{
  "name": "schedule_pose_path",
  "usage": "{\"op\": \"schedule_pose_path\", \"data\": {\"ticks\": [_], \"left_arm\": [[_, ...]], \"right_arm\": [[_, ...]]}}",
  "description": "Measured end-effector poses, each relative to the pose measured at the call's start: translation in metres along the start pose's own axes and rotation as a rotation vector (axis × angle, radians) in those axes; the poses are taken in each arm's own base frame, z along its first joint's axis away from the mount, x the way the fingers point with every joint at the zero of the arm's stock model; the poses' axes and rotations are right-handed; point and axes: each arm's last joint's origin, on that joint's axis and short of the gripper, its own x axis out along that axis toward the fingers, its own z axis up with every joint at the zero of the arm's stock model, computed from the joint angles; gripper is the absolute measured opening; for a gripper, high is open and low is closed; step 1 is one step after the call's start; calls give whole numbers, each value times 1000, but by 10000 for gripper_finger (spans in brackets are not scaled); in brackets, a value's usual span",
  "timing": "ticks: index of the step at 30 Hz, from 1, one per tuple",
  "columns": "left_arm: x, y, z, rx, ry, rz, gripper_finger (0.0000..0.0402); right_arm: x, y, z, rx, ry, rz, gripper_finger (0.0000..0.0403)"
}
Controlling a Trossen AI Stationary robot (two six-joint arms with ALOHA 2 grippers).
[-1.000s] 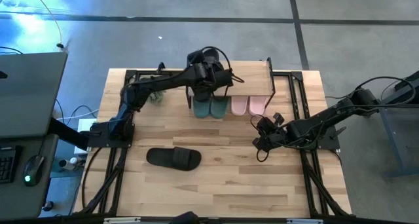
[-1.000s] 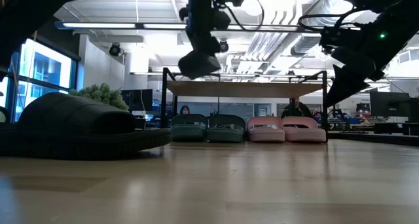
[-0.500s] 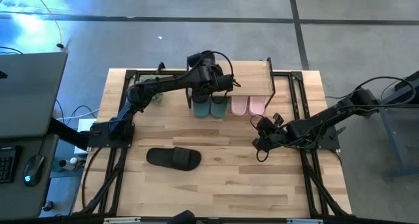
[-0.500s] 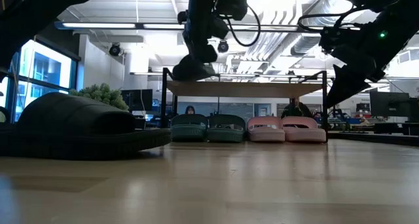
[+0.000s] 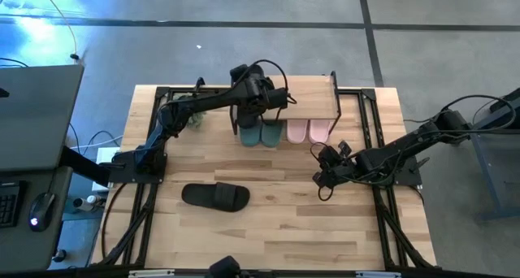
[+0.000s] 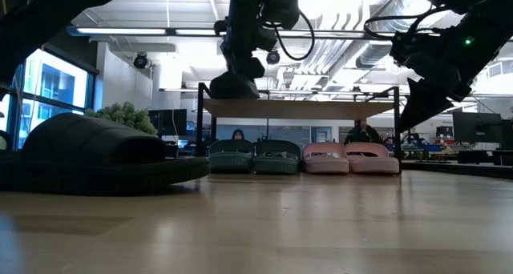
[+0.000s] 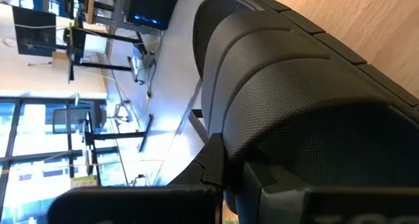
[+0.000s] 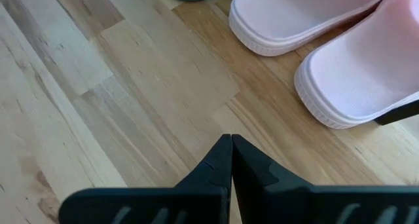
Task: Pick and place slides into the shelf
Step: Put the top black slides on the shelf
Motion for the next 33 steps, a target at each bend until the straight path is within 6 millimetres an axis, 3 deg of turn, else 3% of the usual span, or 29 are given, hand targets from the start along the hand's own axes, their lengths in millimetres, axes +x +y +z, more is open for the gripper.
{"op": "schedule_pose_path", "data": {"ticks": [33], "left_arm": [[-11, 11, -1, 18, 0, -1, 0]], "right_arm": [[0, 0, 0, 15, -1, 0, 0]]}}
